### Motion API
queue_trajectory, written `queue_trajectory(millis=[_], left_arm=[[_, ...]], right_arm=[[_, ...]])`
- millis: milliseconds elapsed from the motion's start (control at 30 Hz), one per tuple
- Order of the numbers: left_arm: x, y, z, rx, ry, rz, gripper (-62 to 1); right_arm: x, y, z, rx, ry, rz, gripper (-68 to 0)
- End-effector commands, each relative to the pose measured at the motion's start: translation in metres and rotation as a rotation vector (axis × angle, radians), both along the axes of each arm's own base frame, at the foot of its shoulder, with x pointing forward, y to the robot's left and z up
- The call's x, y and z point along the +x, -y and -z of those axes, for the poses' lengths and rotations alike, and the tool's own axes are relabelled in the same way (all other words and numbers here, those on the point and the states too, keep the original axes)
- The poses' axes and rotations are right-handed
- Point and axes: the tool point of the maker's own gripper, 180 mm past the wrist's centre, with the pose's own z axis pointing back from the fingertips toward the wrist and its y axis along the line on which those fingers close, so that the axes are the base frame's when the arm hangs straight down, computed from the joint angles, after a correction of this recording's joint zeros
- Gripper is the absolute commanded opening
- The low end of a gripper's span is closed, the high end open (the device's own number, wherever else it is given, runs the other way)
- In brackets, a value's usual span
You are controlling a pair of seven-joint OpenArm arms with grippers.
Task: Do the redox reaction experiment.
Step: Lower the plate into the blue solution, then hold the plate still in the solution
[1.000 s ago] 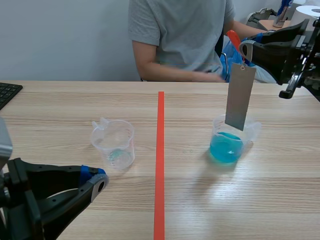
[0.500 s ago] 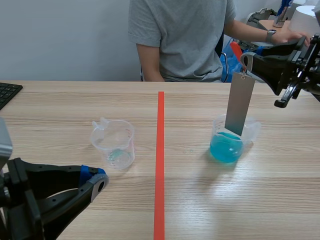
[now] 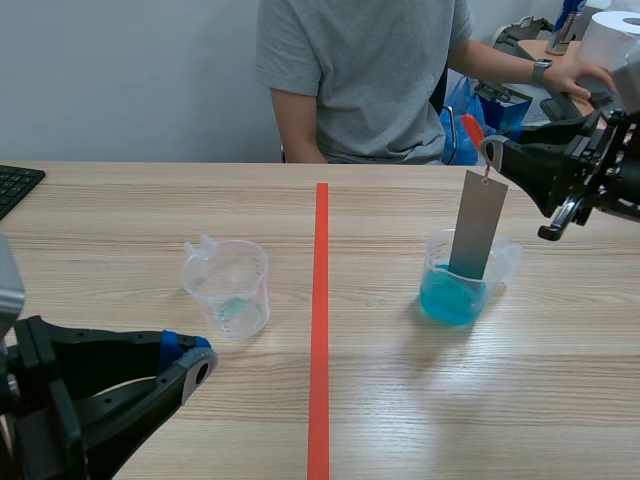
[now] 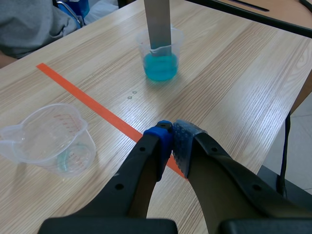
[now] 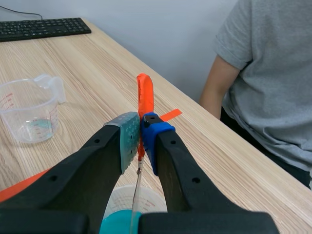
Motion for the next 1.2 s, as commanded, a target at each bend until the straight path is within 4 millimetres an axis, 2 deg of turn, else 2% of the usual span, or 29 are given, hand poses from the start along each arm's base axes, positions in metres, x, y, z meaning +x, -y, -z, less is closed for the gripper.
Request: queue_trajectory(millis=[0,533,1167], left_arm=[[0.001,0.002,-0.007,-0.022,0.018,-0.003,-57.1],[0.001,0.002,-0.007,-0.023,0.018,-0.003,-57.1],[0.001,0.002,-0.007,-0.023,0.018,-0.003,-57.1]], right_arm=[[0.004,0.002,-0.013,0.023,0.037,-0.002,-66.5],[0.005,0.006,0.012,0.023,-0.005,0.026,-66.5],[0.006,0.009,0.021,-0.020,-0.015,0.042,-66.5]])
